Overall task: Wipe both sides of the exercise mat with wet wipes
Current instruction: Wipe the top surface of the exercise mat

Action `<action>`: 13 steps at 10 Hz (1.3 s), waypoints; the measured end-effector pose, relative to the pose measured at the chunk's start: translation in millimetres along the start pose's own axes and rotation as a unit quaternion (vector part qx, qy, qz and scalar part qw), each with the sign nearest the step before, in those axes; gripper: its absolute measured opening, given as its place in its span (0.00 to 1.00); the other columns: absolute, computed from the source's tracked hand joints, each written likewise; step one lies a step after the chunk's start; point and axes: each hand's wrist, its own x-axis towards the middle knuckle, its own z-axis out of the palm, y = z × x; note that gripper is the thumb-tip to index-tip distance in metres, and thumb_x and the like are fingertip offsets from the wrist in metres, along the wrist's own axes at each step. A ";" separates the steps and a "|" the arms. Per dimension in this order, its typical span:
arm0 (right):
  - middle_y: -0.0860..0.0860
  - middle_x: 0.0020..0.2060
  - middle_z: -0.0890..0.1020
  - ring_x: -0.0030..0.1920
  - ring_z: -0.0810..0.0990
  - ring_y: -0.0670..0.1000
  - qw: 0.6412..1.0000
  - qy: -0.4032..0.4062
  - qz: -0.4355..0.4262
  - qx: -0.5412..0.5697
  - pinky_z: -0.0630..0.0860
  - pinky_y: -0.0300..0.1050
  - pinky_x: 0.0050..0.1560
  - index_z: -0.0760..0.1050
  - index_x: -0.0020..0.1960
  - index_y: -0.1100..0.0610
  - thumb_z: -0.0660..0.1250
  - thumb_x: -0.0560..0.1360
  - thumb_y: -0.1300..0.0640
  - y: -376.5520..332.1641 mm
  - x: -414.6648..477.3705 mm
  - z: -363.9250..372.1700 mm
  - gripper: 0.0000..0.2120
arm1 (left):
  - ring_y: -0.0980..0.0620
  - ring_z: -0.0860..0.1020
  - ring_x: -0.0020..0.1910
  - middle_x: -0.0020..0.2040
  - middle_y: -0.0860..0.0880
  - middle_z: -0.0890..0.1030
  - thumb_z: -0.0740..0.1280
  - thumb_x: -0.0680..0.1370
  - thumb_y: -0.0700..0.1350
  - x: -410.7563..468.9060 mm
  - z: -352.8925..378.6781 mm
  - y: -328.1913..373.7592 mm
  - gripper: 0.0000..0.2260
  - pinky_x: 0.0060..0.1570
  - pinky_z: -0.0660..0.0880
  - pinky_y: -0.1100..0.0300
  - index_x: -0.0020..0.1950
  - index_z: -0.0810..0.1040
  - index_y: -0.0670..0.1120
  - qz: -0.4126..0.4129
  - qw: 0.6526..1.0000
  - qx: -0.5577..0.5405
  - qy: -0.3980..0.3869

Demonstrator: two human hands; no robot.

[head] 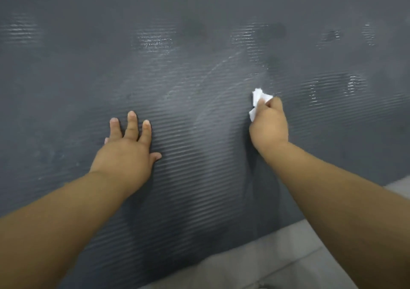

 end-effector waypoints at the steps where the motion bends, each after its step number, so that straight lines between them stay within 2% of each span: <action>1: 0.55 0.62 0.65 0.46 0.72 0.59 0.996 -0.035 -0.070 0.029 0.68 0.48 0.47 0.60 0.72 0.59 0.57 0.75 0.66 -29.8 -54.2 19.2 0.25 | 0.35 0.39 0.74 0.75 0.42 0.33 0.43 0.81 0.58 0.8 2.9 -1.0 0.30 0.72 0.55 0.47 0.76 0.34 0.46 0.009 1.000 -0.012 0.012; 2: 0.57 0.51 0.75 0.34 0.73 0.56 0.966 -0.076 -0.247 0.026 0.66 0.44 0.29 0.71 0.65 0.64 0.57 0.70 0.68 -44.1 -106.3 23.4 0.23 | 0.37 0.38 0.74 0.75 0.45 0.32 0.44 0.81 0.58 -1.5 3.1 -4.7 0.29 0.71 0.55 0.47 0.76 0.34 0.48 0.019 0.999 -0.042 0.013; 3: 0.58 0.49 0.76 0.36 0.77 0.59 0.961 -0.069 -0.267 -0.030 0.69 0.45 0.29 0.72 0.65 0.61 0.57 0.71 0.64 -12.5 -108.8 9.4 0.23 | 0.39 0.37 0.74 0.75 0.47 0.32 0.45 0.81 0.59 -4.9 2.7 -7.6 0.29 0.72 0.55 0.47 0.76 0.35 0.50 0.028 0.997 -0.071 0.022; 4: 0.55 0.58 0.68 0.51 0.74 0.60 0.997 -0.046 -0.046 -0.034 0.70 0.47 0.48 0.66 0.68 0.58 0.57 0.77 0.62 28.9 -77.4 -1.5 0.19 | 0.40 0.37 0.75 0.76 0.48 0.33 0.46 0.81 0.59 -3.7 6.2 -9.6 0.29 0.72 0.54 0.47 0.76 0.36 0.51 0.026 0.995 -0.091 0.030; 5: 0.58 0.58 0.68 0.52 0.74 0.60 0.990 0.047 0.128 0.041 0.69 0.46 0.53 0.69 0.61 0.64 0.58 0.76 0.65 43.1 -58.0 -1.6 0.14 | 0.40 0.37 0.75 0.76 0.48 0.33 0.45 0.81 0.59 -0.3 10.4 -6.5 0.29 0.72 0.55 0.47 0.76 0.36 0.51 0.024 0.996 -0.077 0.050; 6: 0.58 0.57 0.69 0.48 0.74 0.61 0.998 0.046 0.037 0.029 0.70 0.48 0.50 0.69 0.67 0.61 0.58 0.73 0.67 20.9 -77.5 17.1 0.22 | 0.38 0.39 0.75 0.76 0.47 0.35 0.45 0.81 0.59 -3.8 11.0 -6.8 0.28 0.71 0.55 0.46 0.77 0.38 0.51 0.028 0.996 -0.064 0.061; 7: 0.53 0.50 0.69 0.38 0.77 0.58 0.966 -0.017 -0.255 0.045 0.71 0.43 0.30 0.72 0.65 0.64 0.55 0.70 0.63 -12.8 -124.3 30.7 0.24 | 0.37 0.39 0.74 0.77 0.46 0.37 0.45 0.82 0.55 -11.0 12.4 0.2 0.26 0.73 0.47 0.44 0.77 0.42 0.50 0.054 0.995 -0.048 0.071; 8: 0.55 0.45 0.73 0.32 0.77 0.58 0.919 -0.007 -0.394 0.009 0.69 0.41 0.24 0.76 0.59 0.64 0.54 0.70 0.61 3.1 -108.5 27.3 0.22 | 0.43 0.36 0.75 0.76 0.45 0.36 0.45 0.82 0.54 -15.4 24.8 12.1 0.26 0.73 0.39 0.48 0.77 0.42 0.46 0.116 0.989 -0.035 0.085; 9: 0.54 0.47 0.72 0.40 0.77 0.60 0.986 0.053 -0.157 -0.019 0.74 0.47 0.35 0.73 0.60 0.63 0.58 0.74 0.63 40.3 -61.3 9.8 0.16 | 0.45 0.36 0.75 0.76 0.45 0.36 0.44 0.81 0.55 -15.3 34.4 9.3 0.28 0.72 0.37 0.52 0.77 0.42 0.45 0.140 0.983 -0.030 0.112; 10: 0.45 0.40 0.72 0.44 0.74 0.53 0.981 0.094 0.127 0.112 0.68 0.36 0.41 0.68 0.58 0.61 0.58 0.79 0.56 63.8 -44.6 -1.5 0.11 | 0.44 0.38 0.75 0.77 0.44 0.38 0.44 0.81 0.56 -16.6 33.5 9.5 0.28 0.73 0.39 0.50 0.77 0.43 0.45 0.136 0.982 -0.006 0.131; 11: 0.56 0.51 0.72 0.41 0.73 0.58 0.997 0.055 -0.034 0.038 0.74 0.46 0.44 0.69 0.65 0.63 0.57 0.74 0.63 31.8 -93.5 16.5 0.19 | 0.38 0.39 0.75 0.77 0.42 0.40 0.46 0.82 0.53 -17.6 36.1 23.7 0.27 0.72 0.39 0.46 0.77 0.44 0.42 0.131 0.980 -0.017 0.145; 12: 0.55 0.47 0.76 0.38 0.78 0.55 0.955 -0.027 -0.296 0.009 0.75 0.40 0.36 0.71 0.62 0.61 0.52 0.70 0.60 23.3 -150.4 34.3 0.22 | 0.33 0.52 0.74 0.75 0.36 0.56 0.54 0.81 0.43 -9.7 47.1 32.1 0.22 0.70 0.46 0.43 0.73 0.61 0.34 0.201 0.955 -0.039 0.215; 13: 0.51 0.48 0.77 0.43 0.78 0.52 0.934 -0.075 -0.349 -0.004 0.71 0.38 0.39 0.71 0.64 0.56 0.54 0.74 0.62 32.2 -155.0 21.1 0.20 | 0.31 0.62 0.70 0.70 0.34 0.66 0.57 0.76 0.41 -1.8 55.6 33.2 0.22 0.66 0.55 0.39 0.68 0.68 0.32 0.246 0.937 -0.024 0.246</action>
